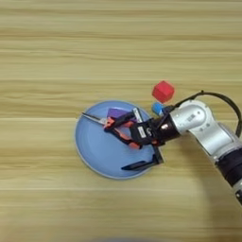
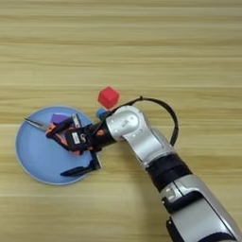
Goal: Move the objects on the table
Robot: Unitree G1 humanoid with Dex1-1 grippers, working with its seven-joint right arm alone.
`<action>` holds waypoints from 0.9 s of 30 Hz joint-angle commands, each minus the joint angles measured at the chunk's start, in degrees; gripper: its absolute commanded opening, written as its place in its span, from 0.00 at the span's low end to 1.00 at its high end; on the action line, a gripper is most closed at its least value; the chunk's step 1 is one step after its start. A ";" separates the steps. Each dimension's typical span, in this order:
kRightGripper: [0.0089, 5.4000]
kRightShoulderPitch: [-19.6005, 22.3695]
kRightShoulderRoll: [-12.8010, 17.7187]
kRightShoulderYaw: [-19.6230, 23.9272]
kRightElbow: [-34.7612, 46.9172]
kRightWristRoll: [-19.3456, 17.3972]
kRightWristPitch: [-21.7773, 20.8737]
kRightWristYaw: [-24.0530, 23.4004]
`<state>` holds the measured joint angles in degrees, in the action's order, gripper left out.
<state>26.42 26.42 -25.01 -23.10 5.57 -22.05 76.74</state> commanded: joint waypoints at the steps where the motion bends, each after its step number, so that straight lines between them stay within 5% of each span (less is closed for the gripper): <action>1: 0.99 1.08 2.81 -0.07 1.90 0.32 -0.43 0.37; 17: 0.99 -0.48 6.58 -1.33 4.29 -2.31 -2.11 6.88; 22: 0.99 0.57 4.83 0.25 3.83 -3.94 -1.40 4.98; 27: 0.99 2.18 2.58 3.91 5.07 -9.58 2.87 4.08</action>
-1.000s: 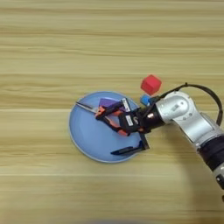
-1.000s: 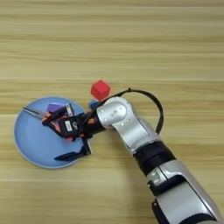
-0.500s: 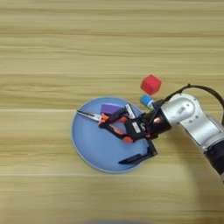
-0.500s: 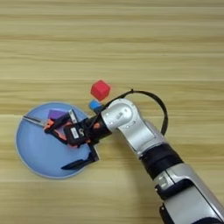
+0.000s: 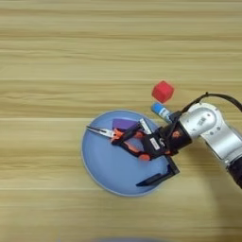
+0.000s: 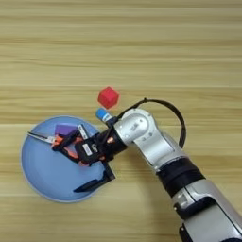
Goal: Move the objects on the table
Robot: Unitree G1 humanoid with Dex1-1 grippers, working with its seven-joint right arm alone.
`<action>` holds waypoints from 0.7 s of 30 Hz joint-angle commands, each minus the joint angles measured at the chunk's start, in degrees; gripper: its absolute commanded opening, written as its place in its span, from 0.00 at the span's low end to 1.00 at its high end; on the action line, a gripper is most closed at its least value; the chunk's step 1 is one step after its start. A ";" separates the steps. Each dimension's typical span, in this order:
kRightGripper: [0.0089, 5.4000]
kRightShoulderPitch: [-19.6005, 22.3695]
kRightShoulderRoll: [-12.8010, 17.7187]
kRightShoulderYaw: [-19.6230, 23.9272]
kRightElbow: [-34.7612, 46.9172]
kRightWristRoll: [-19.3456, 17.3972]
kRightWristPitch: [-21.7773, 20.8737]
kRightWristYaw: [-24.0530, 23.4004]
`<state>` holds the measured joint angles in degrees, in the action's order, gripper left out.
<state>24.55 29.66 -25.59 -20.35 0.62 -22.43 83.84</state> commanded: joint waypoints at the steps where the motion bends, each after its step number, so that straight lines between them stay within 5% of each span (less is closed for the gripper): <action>1: 0.99 4.29 -0.95 5.30 2.72 -5.78 4.06 -2.94; 12: 0.99 6.44 -0.91 15.97 9.39 -21.30 17.77 -1.47; 21: 0.99 11.00 -0.71 25.19 2.53 -21.38 23.34 -12.69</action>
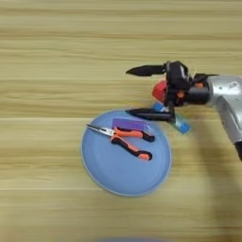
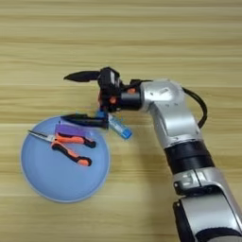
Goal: Move the objects on the table
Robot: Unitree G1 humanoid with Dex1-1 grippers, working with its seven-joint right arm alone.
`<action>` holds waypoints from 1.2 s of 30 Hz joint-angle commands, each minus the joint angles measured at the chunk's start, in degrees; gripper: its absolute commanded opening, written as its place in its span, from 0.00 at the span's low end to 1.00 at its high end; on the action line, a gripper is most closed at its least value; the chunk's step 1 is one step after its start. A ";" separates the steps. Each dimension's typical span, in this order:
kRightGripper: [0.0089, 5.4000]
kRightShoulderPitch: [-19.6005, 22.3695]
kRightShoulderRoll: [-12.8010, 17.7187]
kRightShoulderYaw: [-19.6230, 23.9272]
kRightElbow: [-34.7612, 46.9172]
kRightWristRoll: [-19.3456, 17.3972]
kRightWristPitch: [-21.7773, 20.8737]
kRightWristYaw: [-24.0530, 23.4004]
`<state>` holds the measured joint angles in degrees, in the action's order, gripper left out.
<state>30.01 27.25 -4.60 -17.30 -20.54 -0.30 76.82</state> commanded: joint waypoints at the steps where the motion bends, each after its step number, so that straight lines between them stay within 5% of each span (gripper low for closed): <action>1: 0.99 5.90 1.56 4.82 -1.49 0.17 1.58 -7.05; 7: 0.99 9.75 0.63 7.42 -10.16 3.22 2.77 -16.56; 16: 0.99 12.54 -1.06 6.39 -20.99 9.89 -0.02 -24.35; 23: 0.99 13.62 -2.02 4.15 -27.84 16.16 -3.92 -29.31; 32: 0.99 16.67 -2.82 4.29 -37.67 19.93 -7.25 -33.66; 36: 0.92 17.53 -2.96 4.55 -39.90 20.37 -7.76 -33.85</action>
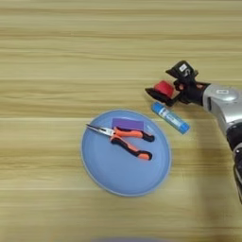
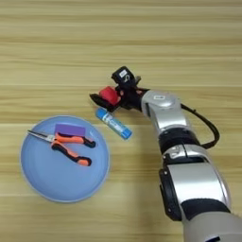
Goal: Move the objects on the table
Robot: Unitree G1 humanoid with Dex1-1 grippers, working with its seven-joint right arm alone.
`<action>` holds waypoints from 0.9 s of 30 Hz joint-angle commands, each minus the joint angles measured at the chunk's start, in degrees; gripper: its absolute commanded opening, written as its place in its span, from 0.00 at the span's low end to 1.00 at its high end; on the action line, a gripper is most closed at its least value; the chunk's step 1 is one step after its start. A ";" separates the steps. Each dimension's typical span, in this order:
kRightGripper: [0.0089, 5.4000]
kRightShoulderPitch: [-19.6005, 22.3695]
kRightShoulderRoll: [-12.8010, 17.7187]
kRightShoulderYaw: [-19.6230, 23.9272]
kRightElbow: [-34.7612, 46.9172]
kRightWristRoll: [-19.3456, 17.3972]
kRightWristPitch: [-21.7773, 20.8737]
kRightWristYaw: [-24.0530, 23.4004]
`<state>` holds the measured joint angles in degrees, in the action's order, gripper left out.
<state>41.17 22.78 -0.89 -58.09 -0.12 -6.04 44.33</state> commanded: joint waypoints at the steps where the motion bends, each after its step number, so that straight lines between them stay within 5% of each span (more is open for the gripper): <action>1: 0.90 6.54 1.52 0.92 0.51 0.04 -2.11 -1.30; 27: 0.42 8.57 1.92 0.75 -7.28 3.26 -2.21 -3.92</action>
<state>44.54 22.52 -0.53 -67.45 2.89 -7.34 41.19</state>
